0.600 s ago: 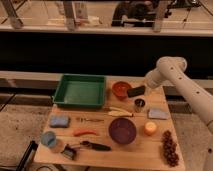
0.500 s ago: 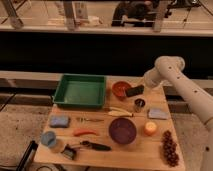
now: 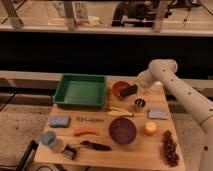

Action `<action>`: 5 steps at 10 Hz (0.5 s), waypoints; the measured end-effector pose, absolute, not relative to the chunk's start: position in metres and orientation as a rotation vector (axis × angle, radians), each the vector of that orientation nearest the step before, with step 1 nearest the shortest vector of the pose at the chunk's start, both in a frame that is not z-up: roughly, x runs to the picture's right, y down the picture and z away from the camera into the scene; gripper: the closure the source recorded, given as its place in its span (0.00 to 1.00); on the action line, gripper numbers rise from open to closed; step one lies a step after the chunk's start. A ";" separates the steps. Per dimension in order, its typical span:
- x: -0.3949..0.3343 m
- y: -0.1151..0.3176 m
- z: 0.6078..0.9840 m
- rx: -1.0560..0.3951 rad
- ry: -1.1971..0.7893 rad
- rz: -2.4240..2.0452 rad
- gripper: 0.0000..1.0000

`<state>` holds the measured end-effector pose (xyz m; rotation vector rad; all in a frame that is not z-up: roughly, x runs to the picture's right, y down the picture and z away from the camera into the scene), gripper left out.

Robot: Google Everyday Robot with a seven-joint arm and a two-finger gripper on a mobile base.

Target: Wipe red bowl with eraser

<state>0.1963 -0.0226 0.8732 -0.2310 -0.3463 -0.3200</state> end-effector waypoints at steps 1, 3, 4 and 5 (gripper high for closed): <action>0.194 -0.023 0.878 -0.218 -0.347 -0.326 1.00; 0.186 -0.025 0.885 -0.204 -0.345 -0.342 1.00; 0.182 -0.028 0.890 -0.198 -0.341 -0.352 1.00; 0.179 -0.031 0.895 -0.194 -0.338 -0.359 1.00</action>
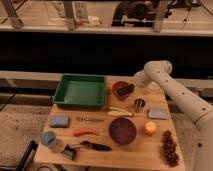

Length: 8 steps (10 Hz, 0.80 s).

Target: Wipe red bowl with eraser

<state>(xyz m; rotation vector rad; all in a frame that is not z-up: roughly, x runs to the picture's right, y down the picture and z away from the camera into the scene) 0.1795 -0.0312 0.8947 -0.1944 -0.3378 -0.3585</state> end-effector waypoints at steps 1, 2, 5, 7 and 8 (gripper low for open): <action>0.178 -0.034 0.898 -0.190 -0.333 -0.364 1.00; 0.180 -0.040 0.904 -0.181 -0.319 -0.370 1.00; 0.184 -0.050 0.918 -0.161 -0.270 -0.390 1.00; 0.198 -0.050 0.927 -0.161 -0.237 -0.389 1.00; 0.202 -0.050 0.930 -0.163 -0.231 -0.386 1.00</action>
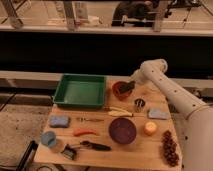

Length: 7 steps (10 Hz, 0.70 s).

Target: Wipe red bowl with eraser

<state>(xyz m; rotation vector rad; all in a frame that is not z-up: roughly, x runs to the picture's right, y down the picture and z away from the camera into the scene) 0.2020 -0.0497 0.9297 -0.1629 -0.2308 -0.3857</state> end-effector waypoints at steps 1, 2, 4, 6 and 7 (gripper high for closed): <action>0.207 -0.048 0.935 -0.167 -0.222 -0.383 1.00; 0.211 -0.047 0.937 -0.169 -0.214 -0.382 1.00; 0.215 -0.045 0.941 -0.173 -0.202 -0.379 1.00; 0.212 -0.047 0.944 -0.170 -0.195 -0.386 1.00; 0.208 -0.050 0.945 -0.166 -0.191 -0.395 1.00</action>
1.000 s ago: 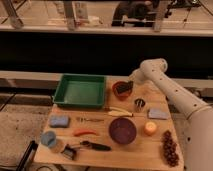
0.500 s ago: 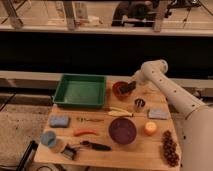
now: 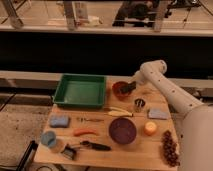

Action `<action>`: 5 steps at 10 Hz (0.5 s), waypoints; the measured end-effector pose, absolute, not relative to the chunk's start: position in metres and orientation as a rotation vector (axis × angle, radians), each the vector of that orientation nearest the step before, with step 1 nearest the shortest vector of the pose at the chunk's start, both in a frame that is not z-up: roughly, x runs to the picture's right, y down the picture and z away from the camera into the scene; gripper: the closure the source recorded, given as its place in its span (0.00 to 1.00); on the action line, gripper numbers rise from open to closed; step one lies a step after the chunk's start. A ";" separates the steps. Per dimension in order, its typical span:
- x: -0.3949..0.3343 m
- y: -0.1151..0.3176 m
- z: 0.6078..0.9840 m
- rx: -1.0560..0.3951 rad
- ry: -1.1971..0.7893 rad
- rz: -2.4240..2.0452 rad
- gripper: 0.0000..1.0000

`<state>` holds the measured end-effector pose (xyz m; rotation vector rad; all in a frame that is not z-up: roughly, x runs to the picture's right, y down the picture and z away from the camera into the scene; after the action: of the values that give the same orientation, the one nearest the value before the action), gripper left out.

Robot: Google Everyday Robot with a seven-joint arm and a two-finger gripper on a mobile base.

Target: Wipe red bowl with eraser

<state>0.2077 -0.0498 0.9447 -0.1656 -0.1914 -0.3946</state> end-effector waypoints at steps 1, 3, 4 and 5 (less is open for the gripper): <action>0.205 -0.052 0.945 -0.163 -0.188 -0.402 1.00; 0.200 -0.057 0.948 -0.158 -0.181 -0.414 1.00; 0.198 -0.059 0.949 -0.157 -0.178 -0.418 1.00; 0.196 -0.061 0.951 -0.158 -0.175 -0.423 1.00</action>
<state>0.1963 -0.0615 0.9513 -0.1576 -0.1747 -0.4234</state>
